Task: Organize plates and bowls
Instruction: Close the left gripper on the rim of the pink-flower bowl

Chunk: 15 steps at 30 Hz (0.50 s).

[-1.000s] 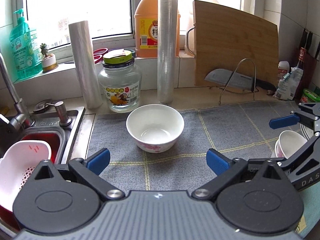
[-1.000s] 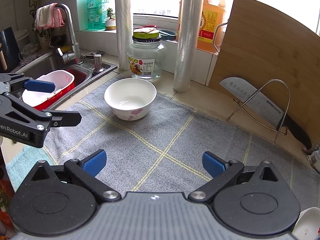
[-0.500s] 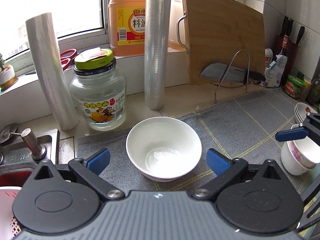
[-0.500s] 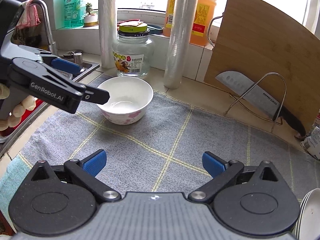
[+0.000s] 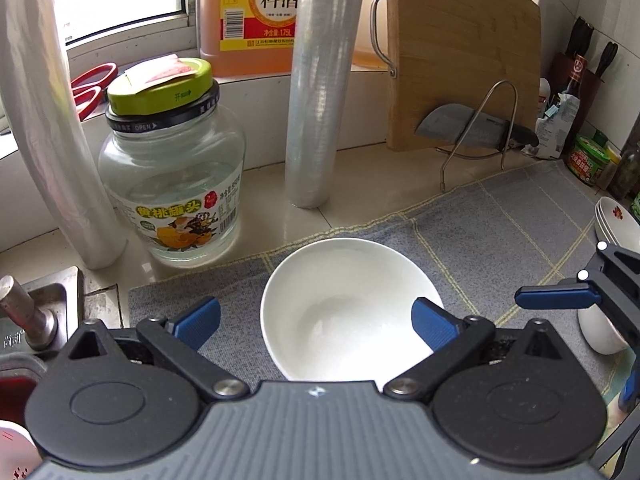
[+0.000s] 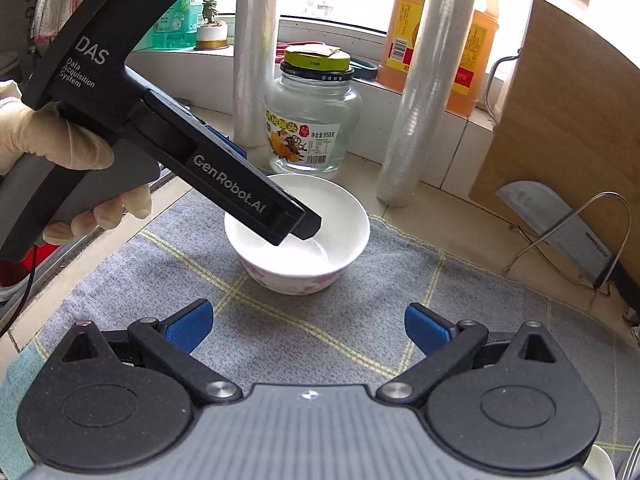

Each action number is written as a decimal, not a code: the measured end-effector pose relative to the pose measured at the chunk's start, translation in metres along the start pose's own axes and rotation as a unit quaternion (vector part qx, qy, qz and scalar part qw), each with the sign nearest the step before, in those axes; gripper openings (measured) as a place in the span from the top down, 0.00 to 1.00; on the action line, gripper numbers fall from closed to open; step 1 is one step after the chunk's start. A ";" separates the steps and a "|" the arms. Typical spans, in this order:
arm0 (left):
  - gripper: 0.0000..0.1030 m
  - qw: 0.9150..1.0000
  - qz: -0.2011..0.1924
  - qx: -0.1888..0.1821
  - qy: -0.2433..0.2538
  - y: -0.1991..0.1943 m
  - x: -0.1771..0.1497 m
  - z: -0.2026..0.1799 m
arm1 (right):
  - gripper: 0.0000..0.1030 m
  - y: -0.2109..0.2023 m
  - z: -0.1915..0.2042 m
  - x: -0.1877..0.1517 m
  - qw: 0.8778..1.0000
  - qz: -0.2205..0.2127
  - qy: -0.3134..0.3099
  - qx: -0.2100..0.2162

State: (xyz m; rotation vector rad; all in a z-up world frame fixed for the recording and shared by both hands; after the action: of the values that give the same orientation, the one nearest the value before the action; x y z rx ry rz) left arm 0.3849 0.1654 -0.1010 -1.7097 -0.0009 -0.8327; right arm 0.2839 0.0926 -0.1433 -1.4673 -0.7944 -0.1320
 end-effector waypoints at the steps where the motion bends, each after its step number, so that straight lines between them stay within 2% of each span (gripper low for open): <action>1: 0.03 1.000 0.002 -0.001 0.000 0.002 0.000 0.001 | 0.00 0.004 0.000 0.002 1.000 -0.001 -0.001 0.001; 15: 0.15 0.998 0.040 -0.034 0.022 0.020 0.005 0.003 | 0.03 0.042 -0.006 0.020 0.999 0.007 -0.008 0.033</action>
State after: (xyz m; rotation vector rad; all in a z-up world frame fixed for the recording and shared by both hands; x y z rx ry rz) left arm 0.3991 0.1595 -0.1154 -1.7426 0.1256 -0.8187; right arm 0.3239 0.1008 -0.1665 -1.4138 -0.7941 -0.0827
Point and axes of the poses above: each gripper's, at about its wrist camera, not at the fingertips, and y roughly the way its jaws point, z to its left, x to its top, the point moved 7 cm from there along y, roughly the way its jaws point, and after that the axes turned 9 degrees about z, right-handed, at the moved point
